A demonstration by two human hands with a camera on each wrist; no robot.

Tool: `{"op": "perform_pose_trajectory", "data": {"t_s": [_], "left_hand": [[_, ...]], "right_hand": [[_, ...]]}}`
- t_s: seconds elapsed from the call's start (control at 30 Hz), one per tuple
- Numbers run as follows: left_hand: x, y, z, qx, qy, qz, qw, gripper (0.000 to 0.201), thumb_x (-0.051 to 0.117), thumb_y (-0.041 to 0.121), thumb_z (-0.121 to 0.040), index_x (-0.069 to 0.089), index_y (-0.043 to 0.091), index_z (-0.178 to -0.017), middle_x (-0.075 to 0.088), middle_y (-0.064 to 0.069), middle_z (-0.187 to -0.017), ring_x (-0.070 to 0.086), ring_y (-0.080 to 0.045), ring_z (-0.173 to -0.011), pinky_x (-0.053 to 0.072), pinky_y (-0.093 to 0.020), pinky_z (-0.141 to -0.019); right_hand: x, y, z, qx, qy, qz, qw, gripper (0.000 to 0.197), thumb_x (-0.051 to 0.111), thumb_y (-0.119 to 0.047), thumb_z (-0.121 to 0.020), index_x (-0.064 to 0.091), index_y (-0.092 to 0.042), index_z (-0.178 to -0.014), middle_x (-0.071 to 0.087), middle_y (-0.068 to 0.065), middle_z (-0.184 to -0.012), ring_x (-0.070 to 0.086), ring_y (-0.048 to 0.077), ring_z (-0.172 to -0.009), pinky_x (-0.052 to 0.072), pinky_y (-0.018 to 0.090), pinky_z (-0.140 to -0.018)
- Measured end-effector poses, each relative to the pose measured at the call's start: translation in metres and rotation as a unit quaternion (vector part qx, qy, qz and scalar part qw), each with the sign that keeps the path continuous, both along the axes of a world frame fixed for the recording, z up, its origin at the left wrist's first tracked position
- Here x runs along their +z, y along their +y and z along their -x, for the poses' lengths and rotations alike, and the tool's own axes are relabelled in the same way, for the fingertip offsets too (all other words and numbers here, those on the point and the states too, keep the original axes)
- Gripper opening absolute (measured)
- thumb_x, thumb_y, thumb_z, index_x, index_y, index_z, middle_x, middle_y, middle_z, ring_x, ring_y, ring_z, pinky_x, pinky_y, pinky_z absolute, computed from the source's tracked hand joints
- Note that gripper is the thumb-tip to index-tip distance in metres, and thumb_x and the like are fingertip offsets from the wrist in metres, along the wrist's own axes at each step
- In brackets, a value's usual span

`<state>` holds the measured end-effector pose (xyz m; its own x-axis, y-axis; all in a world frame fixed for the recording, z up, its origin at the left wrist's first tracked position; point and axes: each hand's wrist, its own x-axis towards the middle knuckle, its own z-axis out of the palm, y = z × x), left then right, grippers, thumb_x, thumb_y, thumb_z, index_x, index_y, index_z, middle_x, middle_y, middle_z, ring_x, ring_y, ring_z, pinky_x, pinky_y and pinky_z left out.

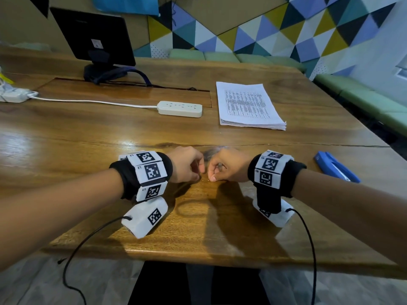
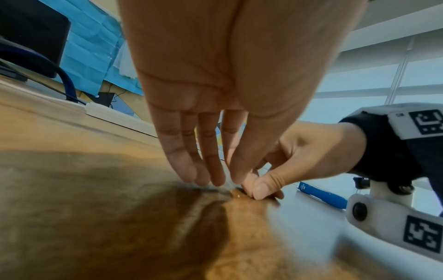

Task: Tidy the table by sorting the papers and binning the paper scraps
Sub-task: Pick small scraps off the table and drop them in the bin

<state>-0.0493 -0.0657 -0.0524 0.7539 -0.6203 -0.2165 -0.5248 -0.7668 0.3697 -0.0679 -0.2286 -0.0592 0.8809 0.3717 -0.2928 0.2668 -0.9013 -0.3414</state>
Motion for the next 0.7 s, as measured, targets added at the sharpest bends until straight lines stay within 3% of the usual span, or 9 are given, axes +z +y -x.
{"op": "perform_pose_trajectory", "data": {"t_s": [0.07, 0.17, 0.27, 0.33, 0.43, 0.5, 0.7], "left_hand": [[0.000, -0.002, 0.001, -0.002, -0.011, -0.019, 1.000, 0.020, 0.063, 0.023, -0.087, 0.062, 0.017, -0.105, 0.059, 0.004, -0.097, 0.059, -0.016, -0.096, 0.049, -0.028, -0.083], [0.002, -0.005, 0.001, -0.003, -0.018, -0.041, 0.999, 0.018, 0.062, 0.023, -0.087, 0.062, 0.015, -0.103, 0.060, 0.002, -0.098, 0.058, -0.016, -0.094, 0.044, -0.025, -0.078], [0.002, -0.004, 0.000, 0.000, -0.025, -0.050, 0.998, 0.019, 0.062, 0.022, -0.087, 0.064, 0.013, -0.104, 0.064, -0.001, -0.104, 0.060, -0.018, -0.098, 0.046, -0.026, -0.080], [0.003, -0.003, 0.001, 0.001, -0.033, -0.052, 0.998, 0.018, 0.063, 0.022, -0.087, 0.065, 0.014, -0.102, 0.065, 0.000, -0.104, 0.059, -0.016, -0.095, 0.046, -0.025, -0.079], [0.004, -0.002, 0.004, -0.001, -0.040, -0.048, 0.998, 0.016, 0.063, 0.023, -0.086, 0.067, 0.017, -0.100, 0.067, 0.002, -0.102, 0.056, -0.012, -0.088, 0.046, -0.024, -0.079], [0.003, -0.001, 0.005, 0.000, -0.045, -0.053, 0.998, 0.016, 0.064, 0.023, -0.086, 0.069, 0.017, -0.099, 0.068, 0.002, -0.101, 0.058, -0.013, -0.089, 0.047, -0.025, -0.079], [-0.002, -0.012, -0.003, -0.009, -0.052, -0.064, 0.997, 0.015, 0.067, 0.024, -0.084, 0.072, 0.015, -0.093, 0.071, -0.001, -0.099, 0.059, -0.014, -0.086, 0.046, -0.023, -0.075]], "right_hand": [[0.001, 0.005, 0.003, 0.010, -0.009, 0.034, 0.999, 0.012, 0.055, -0.016, -0.091, 0.066, -0.014, -0.096, 0.055, -0.010, -0.083, 0.046, -0.001, -0.069, 0.035, 0.011, -0.063], [0.003, 0.014, 0.011, 0.025, -0.025, 0.084, 0.996, 0.016, 0.048, -0.007, -0.091, 0.059, -0.018, -0.088, 0.046, -0.008, -0.077, 0.044, 0.010, -0.076, 0.039, 0.024, -0.073], [-0.002, 0.023, 0.019, 0.038, -0.058, 0.140, 0.988, 0.023, 0.048, -0.006, -0.093, 0.054, -0.010, -0.114, 0.040, 0.000, -0.095, 0.040, 0.016, -0.089, 0.042, 0.031, -0.088], [-0.004, 0.024, 0.020, 0.035, -0.058, 0.148, 0.987, 0.021, 0.048, -0.004, -0.092, 0.054, -0.007, -0.111, 0.046, 0.006, -0.102, 0.047, 0.021, -0.092, 0.044, 0.034, -0.091], [0.001, 0.015, 0.017, -0.008, -0.038, 0.111, 0.993, 0.015, 0.044, -0.003, -0.092, 0.054, -0.013, -0.085, 0.050, 0.002, -0.084, 0.054, 0.019, -0.077, 0.051, 0.032, -0.075], [0.005, 0.003, 0.016, -0.077, -0.018, 0.039, 0.996, 0.015, 0.040, -0.006, -0.095, 0.050, -0.014, -0.087, 0.048, -0.004, -0.079, 0.052, 0.012, -0.062, 0.050, 0.024, -0.060], [0.006, -0.022, 0.027, -0.150, 0.019, -0.049, 0.987, 0.024, 0.038, -0.007, -0.097, 0.045, -0.020, -0.078, 0.049, -0.002, -0.077, 0.053, 0.012, -0.064, 0.055, 0.029, -0.068]]}}
